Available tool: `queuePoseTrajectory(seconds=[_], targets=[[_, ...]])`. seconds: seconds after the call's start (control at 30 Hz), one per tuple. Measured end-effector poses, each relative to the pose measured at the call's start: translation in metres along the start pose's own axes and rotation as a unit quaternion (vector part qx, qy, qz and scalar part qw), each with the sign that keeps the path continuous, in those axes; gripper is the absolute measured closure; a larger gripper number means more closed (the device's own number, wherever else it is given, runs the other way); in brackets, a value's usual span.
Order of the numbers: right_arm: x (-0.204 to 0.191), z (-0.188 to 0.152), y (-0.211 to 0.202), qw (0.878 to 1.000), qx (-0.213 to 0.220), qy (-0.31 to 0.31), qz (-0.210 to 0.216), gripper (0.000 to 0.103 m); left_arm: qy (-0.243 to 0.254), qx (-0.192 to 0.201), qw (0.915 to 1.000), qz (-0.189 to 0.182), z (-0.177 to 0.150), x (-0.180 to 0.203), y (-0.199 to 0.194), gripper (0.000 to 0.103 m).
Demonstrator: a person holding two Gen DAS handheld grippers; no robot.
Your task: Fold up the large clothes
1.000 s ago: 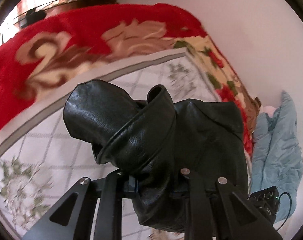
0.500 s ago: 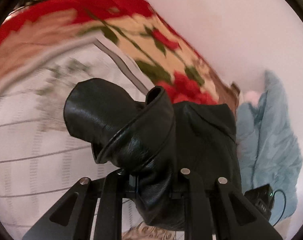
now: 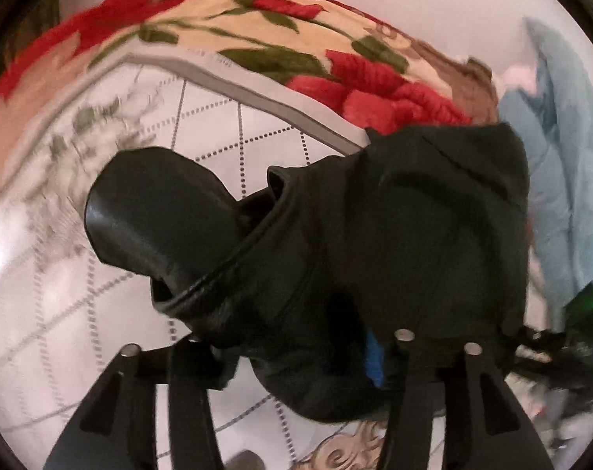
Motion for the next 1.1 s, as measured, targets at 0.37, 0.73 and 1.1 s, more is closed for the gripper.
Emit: queuePoseTrajectory(seconds=[0.37, 0.73, 1.1], targets=[[-0.059, -0.072, -0.051, 0.917, 0.095, -0.020, -0.387, 0.021, 0.093, 0.015, 0.9874, 0.127, -0.037, 0.027, -0.056, 0.000], [-0.180, -0.193, -0.119, 0.881, 0.166, -0.014, -0.443, 0.019, 0.101, 0.058, 0.9872, 0.108, -0.074, 0.041, -0.202, 0.000], [-0.314, -0.338, -0.234, 0.863, 0.245, -0.032, -0.441, 0.018, 0.125, 0.095, 0.9827, 0.098, -0.138, 0.056, -0.373, 0.000]])
Point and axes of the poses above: each gripper's, at about its wrist camera, not at the fingertips, and y roughly the way its jaws point, x to its right, z to its top, the point moved 3 cm from there along y, roughly the way its jaws point, and after that the axes turned 13 degrees about -x, right-handed, at the moved point
